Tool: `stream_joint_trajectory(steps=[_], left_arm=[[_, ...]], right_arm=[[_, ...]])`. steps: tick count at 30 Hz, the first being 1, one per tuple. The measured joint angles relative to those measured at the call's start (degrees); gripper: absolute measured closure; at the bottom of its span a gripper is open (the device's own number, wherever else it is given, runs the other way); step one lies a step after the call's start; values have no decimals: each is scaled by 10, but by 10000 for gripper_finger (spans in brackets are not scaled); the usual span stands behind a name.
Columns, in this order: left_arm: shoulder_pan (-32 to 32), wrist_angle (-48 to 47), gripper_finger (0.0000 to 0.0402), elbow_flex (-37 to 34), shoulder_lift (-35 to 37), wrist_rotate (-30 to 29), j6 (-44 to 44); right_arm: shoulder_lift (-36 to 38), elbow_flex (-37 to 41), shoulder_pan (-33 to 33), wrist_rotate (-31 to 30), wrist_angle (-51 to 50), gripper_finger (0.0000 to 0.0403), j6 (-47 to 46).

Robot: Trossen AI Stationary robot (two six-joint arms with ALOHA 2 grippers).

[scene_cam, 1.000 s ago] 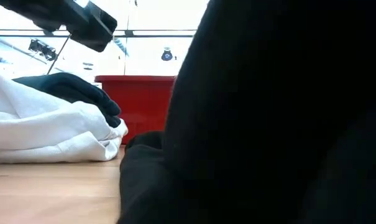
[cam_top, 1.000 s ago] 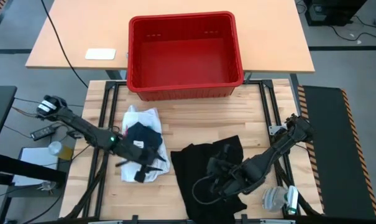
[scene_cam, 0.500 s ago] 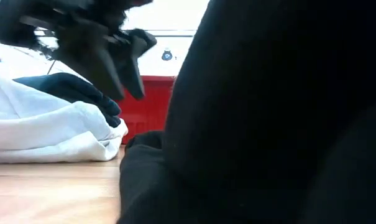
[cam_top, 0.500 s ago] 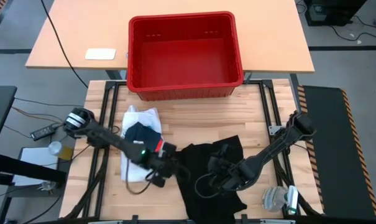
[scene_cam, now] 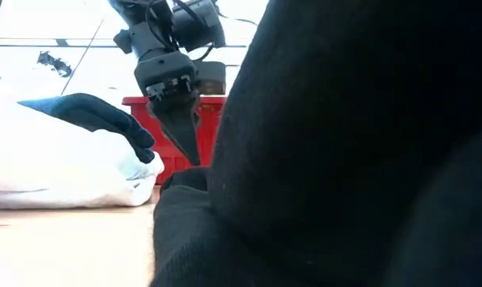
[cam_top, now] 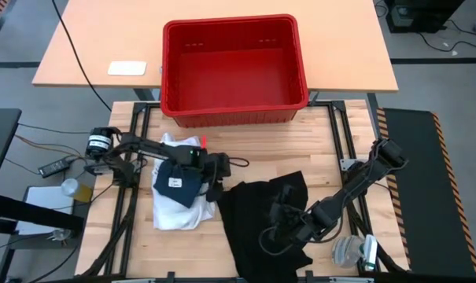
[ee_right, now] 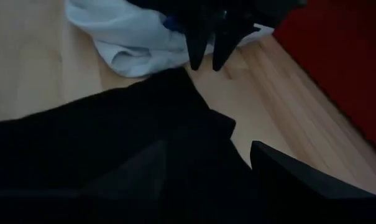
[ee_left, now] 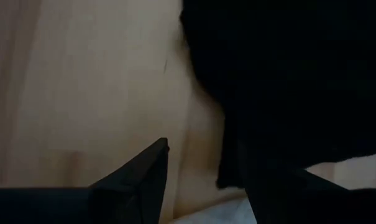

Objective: Fold laundry
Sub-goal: Fold the black shirt

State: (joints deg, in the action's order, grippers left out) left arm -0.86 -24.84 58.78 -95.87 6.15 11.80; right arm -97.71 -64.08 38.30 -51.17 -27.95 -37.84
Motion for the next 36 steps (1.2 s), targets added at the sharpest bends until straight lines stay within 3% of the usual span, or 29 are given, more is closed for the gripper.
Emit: stream_joint_trajectory(steps=[4, 10, 20, 28, 34, 36], left_arm=[[0, -2, 189, 1, -21, 15, 22], [1, 2, 180, 1, -54, 50, 54], [-10, 1, 191, 1, -61, 49, 53], [-52, -2, 256, 2, -75, -1, -14], [-56, 0, 372, 2, -75, -22, -40], [-51, -4, 389, 4, -70, -20, -41]], right_arm=[[0, 5, -9, 3, 10, 163, 24], [3, 4, -35, 52, 65, 163, 156], [5, 4, -88, 94, 81, 163, 214], [5, 3, -96, 108, 92, 163, 215], [5, 4, -96, 105, 91, 163, 215], [5, 4, -96, 105, 91, 163, 218]])
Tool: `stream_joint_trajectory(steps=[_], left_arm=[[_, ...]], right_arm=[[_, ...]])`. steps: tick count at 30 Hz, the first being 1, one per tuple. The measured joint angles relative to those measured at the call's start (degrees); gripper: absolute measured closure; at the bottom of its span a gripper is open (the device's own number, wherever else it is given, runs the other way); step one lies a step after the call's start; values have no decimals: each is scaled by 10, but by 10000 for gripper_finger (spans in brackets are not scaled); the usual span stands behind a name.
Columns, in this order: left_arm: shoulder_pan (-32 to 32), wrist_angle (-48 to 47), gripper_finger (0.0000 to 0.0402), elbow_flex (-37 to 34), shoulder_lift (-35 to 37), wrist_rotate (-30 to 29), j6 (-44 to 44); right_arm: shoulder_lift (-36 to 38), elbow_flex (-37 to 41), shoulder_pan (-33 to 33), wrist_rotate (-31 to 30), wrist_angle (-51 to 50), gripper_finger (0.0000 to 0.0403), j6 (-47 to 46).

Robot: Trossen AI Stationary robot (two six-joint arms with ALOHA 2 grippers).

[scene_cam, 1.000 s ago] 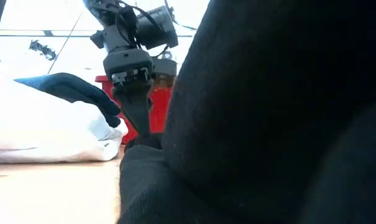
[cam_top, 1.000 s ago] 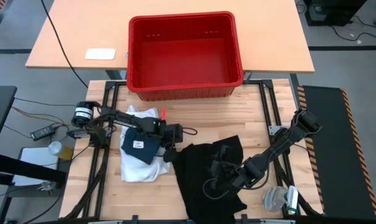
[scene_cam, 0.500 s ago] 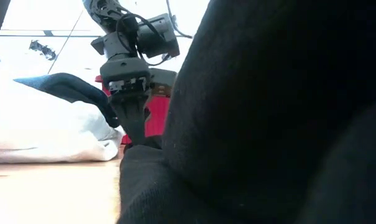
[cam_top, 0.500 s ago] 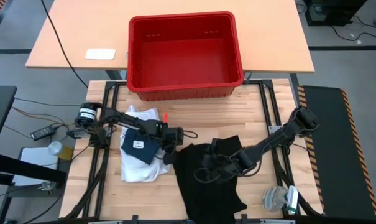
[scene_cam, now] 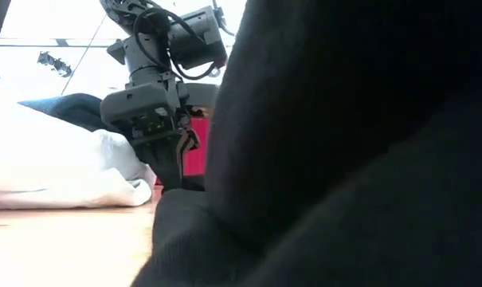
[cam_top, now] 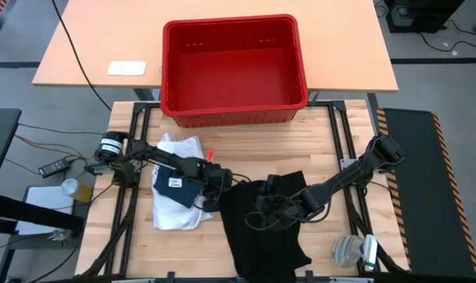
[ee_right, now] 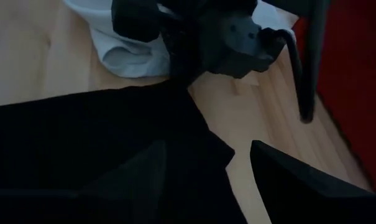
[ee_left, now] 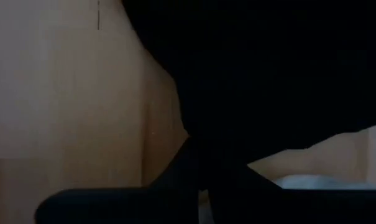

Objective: Fold laundry
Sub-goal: Fold the black shirt

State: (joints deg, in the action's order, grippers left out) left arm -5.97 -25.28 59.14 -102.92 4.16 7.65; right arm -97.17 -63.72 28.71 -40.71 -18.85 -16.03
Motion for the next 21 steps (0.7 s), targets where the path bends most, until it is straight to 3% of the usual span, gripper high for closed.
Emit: stream_joint_trajectory(steps=[6, 10, 14, 17, 21], left_arm=[[0, -122, 397, 91, 42, -5, -92], [-13, -239, 399, 196, 79, -99, -211], [-33, -284, 400, 315, 112, -196, -346], [-44, -305, 400, 389, 125, -209, -439], [-49, -333, 400, 483, 131, -209, -461]], right_arm=[[30, 0, 2, -16, 9, 163, 58], [78, 0, 2, -15, 30, 163, 110], [126, -1, 2, -13, 38, 163, 198], [159, 0, 5, -17, 39, 163, 252], [206, 0, 5, -31, 63, 162, 263]])
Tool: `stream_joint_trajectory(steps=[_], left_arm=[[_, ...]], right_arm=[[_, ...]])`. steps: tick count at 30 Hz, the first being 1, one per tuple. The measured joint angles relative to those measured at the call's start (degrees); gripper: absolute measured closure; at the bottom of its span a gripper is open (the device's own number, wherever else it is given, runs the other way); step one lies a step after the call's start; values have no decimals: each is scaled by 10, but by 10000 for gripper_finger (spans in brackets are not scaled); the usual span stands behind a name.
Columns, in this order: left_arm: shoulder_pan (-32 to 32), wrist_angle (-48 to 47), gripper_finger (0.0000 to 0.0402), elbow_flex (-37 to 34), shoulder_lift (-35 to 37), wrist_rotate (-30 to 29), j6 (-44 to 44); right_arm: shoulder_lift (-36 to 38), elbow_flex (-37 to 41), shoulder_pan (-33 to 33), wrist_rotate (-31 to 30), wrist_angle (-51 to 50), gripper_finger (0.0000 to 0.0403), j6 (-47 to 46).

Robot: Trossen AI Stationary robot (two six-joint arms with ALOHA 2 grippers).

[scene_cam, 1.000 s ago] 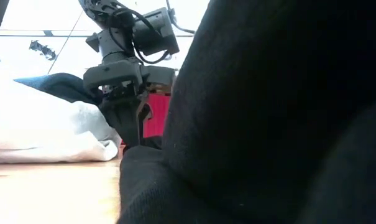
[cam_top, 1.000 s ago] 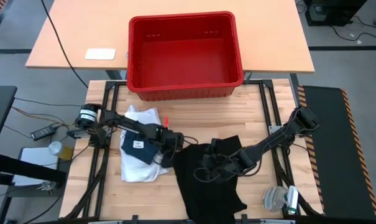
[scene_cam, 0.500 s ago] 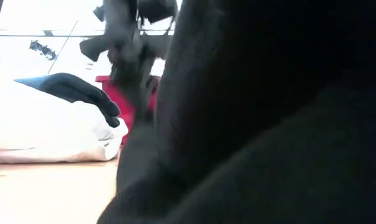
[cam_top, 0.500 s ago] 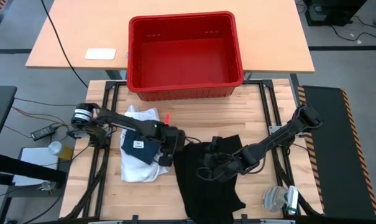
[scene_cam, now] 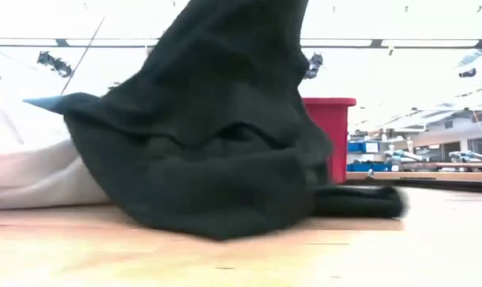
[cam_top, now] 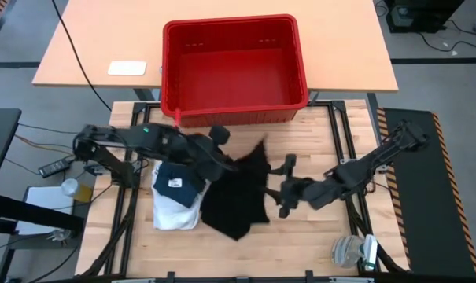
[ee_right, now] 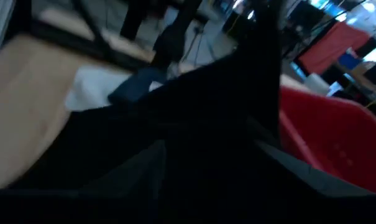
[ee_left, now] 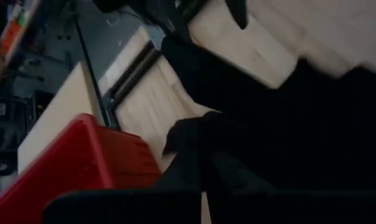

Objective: Fold laundry
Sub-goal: Fold the black shirt

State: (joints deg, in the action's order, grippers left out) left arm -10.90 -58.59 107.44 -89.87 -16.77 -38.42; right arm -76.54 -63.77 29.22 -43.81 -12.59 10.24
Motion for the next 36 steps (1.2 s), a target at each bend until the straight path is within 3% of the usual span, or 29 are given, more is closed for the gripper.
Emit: stream_joint_trajectory(steps=[4, 12, 15, 19, 22, 24, 26, 30, 36], left_arm=[[-8, -40, 401, 45, 1, 18, 1], [-35, -68, 401, 47, -12, 105, 4], [-38, -61, 401, 46, -31, 121, 20], [-38, -25, 395, 46, -35, 81, 53], [-38, -20, 394, 47, -36, 45, 58], [-38, -16, 393, 47, -35, 68, 38], [-42, -14, 393, 47, -32, 87, 16], [-44, 30, 392, 47, -31, 11, 43], [-37, 144, 391, 47, -31, -113, 21]], right_arm=[[44, 0, 7, -2, 24, 157, 28], [72, 0, 27, 29, 118, 141, 115], [56, -1, 13, 61, 138, 144, 103], [13, 0, -14, 78, 142, 151, 67], [-31, -1, -7, 48, 166, 154, 81], [-53, 1, -1, 11, 161, 155, 105], [-57, 1, -1, 13, 162, 156, 109], [-51, -9, 4, 49, 176, 156, 106], [-115, -7, 11, 116, 155, 157, 51]])
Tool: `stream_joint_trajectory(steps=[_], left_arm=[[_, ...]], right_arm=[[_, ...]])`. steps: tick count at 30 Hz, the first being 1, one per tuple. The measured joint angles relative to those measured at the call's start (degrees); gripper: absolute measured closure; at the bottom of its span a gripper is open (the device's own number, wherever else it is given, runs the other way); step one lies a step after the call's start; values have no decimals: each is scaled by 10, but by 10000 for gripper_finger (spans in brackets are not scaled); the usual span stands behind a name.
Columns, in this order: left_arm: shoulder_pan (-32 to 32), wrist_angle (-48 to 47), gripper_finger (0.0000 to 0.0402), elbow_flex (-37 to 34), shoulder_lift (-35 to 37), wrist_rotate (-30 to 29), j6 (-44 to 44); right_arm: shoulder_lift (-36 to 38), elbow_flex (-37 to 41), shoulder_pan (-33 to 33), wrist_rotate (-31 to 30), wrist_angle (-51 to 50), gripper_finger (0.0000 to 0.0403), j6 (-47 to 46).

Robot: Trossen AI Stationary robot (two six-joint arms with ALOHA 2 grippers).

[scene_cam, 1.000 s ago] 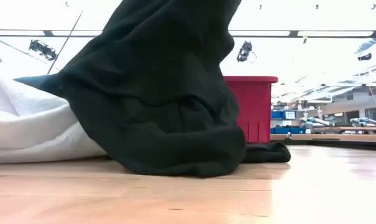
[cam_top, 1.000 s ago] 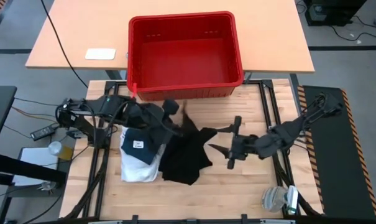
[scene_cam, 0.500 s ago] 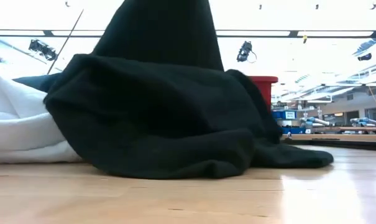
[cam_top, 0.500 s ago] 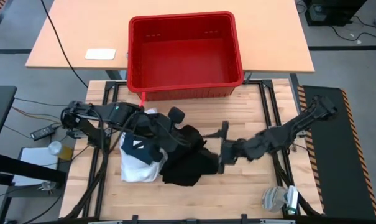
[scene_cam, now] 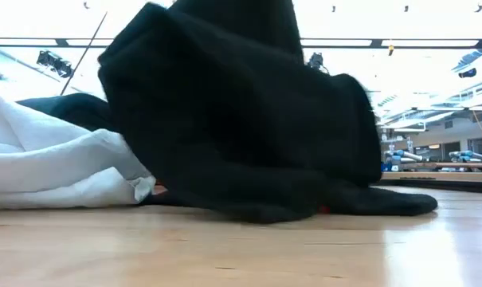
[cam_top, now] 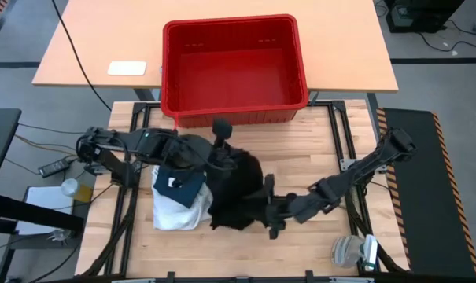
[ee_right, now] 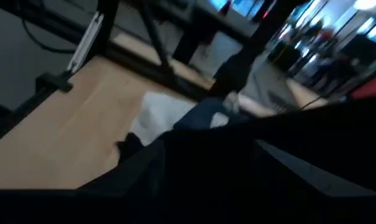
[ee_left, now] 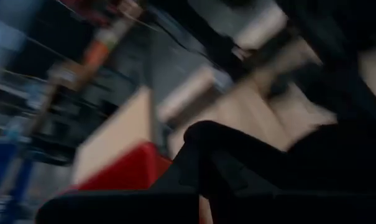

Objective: Fold laundry
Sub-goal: Fold the black shirt

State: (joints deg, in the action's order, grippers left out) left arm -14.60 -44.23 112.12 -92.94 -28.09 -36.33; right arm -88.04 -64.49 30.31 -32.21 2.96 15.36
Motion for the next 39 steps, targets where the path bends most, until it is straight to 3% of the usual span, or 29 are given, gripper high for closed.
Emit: stream_joint_trajectory(steps=[2, 6, 13, 19, 22, 25, 29, 33, 36, 39], left_arm=[[-1, 55, 391, 0, 5, -20, -25], [2, 176, 391, 0, 17, -49, -80], [24, 310, 390, 1, 44, -68, -117], [26, 345, 390, 0, 67, -59, -124], [21, 285, 390, 1, 86, -7, -125], [20, 196, 395, 1, 106, 52, -66], [41, 48, 397, 1, 125, 204, 32], [42, -90, 396, 0, 116, 369, 87], [29, -178, 395, 0, 98, 424, 115], [10, -239, 395, 0, 68, 430, 129]], right_arm=[[-25, 0, -1, -13, 8, 157, -21], [-57, 0, 6, -153, 9, 157, -51], [-24, 0, 11, -134, -68, 157, -160], [1, 0, 17, -181, -102, 157, -186], [21, 0, 40, -252, -96, 157, -150], [51, 0, 57, -266, -100, 157, -124], [105, -1, 59, -202, -99, 157, -102], [112, 0, 48, -150, -105, 157, -83], [106, -1, 34, -135, -100, 157, -91], [81, 0, 18, -104, -94, 157, -93]])
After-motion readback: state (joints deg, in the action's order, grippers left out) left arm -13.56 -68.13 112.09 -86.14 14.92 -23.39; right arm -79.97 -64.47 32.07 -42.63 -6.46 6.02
